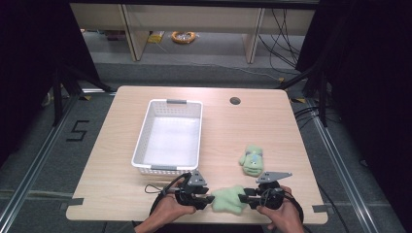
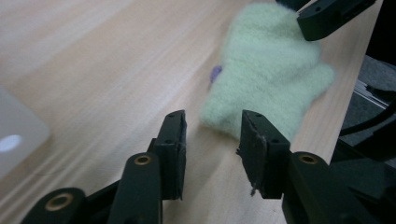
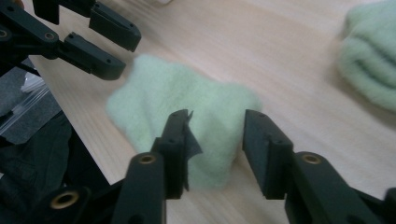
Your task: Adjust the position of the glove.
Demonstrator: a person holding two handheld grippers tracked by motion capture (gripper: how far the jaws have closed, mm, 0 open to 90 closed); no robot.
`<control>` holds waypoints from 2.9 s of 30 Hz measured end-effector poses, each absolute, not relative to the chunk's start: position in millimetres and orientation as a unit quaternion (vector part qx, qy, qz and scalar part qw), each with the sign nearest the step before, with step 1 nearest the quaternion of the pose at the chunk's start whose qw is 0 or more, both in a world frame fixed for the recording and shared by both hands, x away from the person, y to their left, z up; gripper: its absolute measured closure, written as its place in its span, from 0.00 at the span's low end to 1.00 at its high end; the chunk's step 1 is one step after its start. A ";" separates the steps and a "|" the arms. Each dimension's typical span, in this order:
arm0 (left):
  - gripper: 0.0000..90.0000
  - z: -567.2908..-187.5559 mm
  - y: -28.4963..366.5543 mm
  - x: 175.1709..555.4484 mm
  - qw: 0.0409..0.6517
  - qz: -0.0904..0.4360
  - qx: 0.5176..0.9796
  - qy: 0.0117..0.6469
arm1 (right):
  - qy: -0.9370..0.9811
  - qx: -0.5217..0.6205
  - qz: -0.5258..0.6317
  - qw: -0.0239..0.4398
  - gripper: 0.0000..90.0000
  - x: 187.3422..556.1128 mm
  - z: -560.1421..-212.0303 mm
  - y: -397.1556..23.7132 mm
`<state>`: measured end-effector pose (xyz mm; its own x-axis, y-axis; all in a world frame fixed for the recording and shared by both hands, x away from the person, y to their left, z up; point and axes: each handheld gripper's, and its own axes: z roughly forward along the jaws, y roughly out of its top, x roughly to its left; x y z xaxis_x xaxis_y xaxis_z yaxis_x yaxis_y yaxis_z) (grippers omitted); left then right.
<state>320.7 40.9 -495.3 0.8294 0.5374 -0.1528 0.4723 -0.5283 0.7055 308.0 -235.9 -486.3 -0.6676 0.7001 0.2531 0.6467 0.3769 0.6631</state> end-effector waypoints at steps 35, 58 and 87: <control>0.29 -491.8 78.6 301.3 0.396 0.008 0.846 0.357 | 0.811 0.494 0.292 0.114 0.65 430.8 -477.5 -254.8; 0.30 -496.7 77.5 300.9 0.388 0.004 0.853 0.350 | 0.826 0.448 0.325 0.106 0.97 430.8 -480.9 -264.6; 0.31 -481.9 80.8 304.5 0.412 0.017 0.838 0.357 | 0.883 0.241 0.403 0.013 0.96 314.8 -435.4 -220.8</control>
<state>304.5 80.8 -481.9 0.7440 0.6129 -0.2660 0.5846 -0.4043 0.7034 314.8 -220.8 -435.4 -0.8832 0.4366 0.1710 0.4151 0.5585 0.7181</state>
